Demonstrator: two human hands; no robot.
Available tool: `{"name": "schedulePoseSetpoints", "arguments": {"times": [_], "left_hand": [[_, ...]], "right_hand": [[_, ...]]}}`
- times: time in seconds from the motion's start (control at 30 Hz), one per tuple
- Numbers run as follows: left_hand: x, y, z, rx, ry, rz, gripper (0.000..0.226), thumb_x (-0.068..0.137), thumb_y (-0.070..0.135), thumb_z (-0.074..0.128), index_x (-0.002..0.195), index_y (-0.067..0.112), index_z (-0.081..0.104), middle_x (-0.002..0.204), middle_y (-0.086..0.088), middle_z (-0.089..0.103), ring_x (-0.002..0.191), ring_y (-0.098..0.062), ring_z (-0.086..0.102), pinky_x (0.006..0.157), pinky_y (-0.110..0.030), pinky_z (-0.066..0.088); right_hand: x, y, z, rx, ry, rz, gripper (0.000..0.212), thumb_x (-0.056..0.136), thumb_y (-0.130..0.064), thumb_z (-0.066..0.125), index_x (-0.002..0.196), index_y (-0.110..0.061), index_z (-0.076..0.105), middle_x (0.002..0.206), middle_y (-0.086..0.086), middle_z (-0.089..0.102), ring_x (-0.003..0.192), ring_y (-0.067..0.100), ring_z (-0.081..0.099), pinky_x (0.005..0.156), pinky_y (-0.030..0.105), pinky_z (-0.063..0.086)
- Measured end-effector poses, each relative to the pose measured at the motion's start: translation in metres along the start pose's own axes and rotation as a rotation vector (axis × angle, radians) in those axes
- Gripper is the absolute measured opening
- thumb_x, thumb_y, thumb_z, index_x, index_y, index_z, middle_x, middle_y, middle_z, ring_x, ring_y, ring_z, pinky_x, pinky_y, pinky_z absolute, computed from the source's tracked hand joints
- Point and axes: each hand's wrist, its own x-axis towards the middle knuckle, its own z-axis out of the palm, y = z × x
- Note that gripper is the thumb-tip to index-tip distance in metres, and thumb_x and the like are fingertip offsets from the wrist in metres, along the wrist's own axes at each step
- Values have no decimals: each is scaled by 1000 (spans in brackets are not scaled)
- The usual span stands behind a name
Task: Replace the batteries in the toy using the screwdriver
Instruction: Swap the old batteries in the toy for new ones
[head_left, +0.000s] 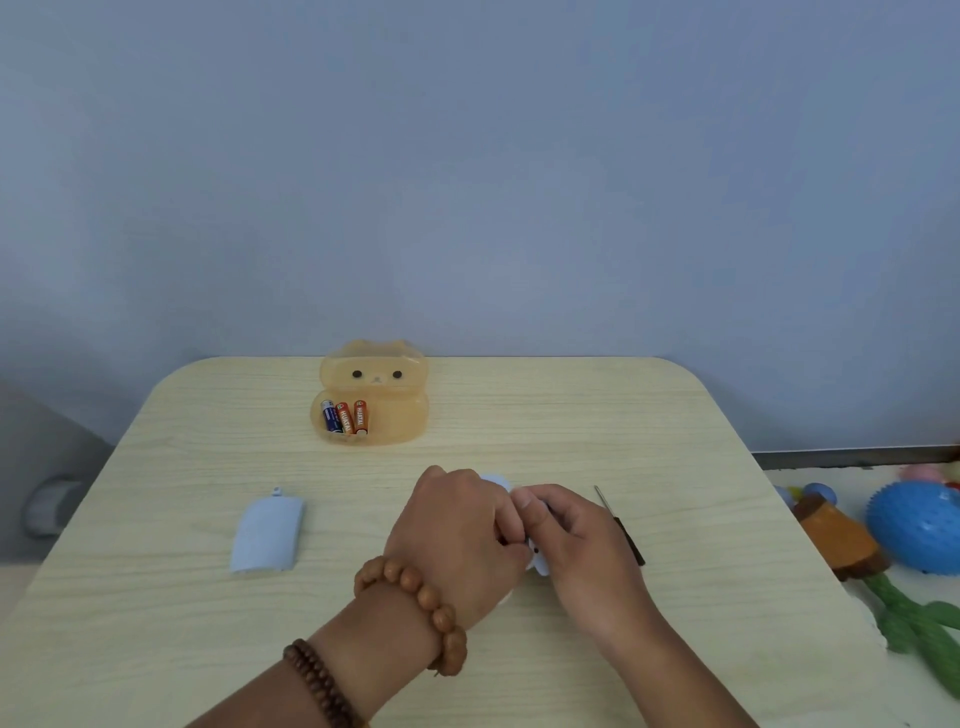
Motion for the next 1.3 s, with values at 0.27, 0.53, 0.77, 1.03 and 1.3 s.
{"name": "schedulePoseSetpoints", "arguments": {"times": [0.27,0.53,0.77,1.03,1.3], "left_hand": [[5,5,8,72,9,-69,18,89,32,60,81,27,75,92,8,52,101,-13,43,86,-21,42],[4,-9,13,-28,65,-75,18,76,32,75,81,34,59,95,15,37,101,-10,41,79,-18,42],[15,-25,15,-100,106,-214,40,67,36,81,84,32,46,97,8,37,93,-15,50,67,-18,43],[5,-26,-6,-80,115,-148,38,72,50,75,90,32,48,99,11,42,94,-7,48,71,-17,41],[-12,-102,-81,576,-114,-773,86,68,80,55,123,16,40,107,-7,34,112,-31,44,92,-37,43]], "right_hand": [[0,-2,0,-38,5,-25,36,102,-41,52,68,-38,62,67,-17,65,61,-2,57,62,13,43],[0,2,-1,-2,15,4,28,101,-44,52,89,-34,76,84,-10,76,78,4,70,68,16,52],[1,2,0,-9,4,15,25,100,-46,53,95,-35,75,85,-14,75,73,-2,66,66,14,45],[1,5,1,-4,13,13,37,87,-63,49,92,-37,74,85,-7,76,73,10,69,63,19,51],[2,8,3,-17,32,29,23,98,-45,55,87,-34,73,76,1,73,59,0,60,60,19,47]]}}
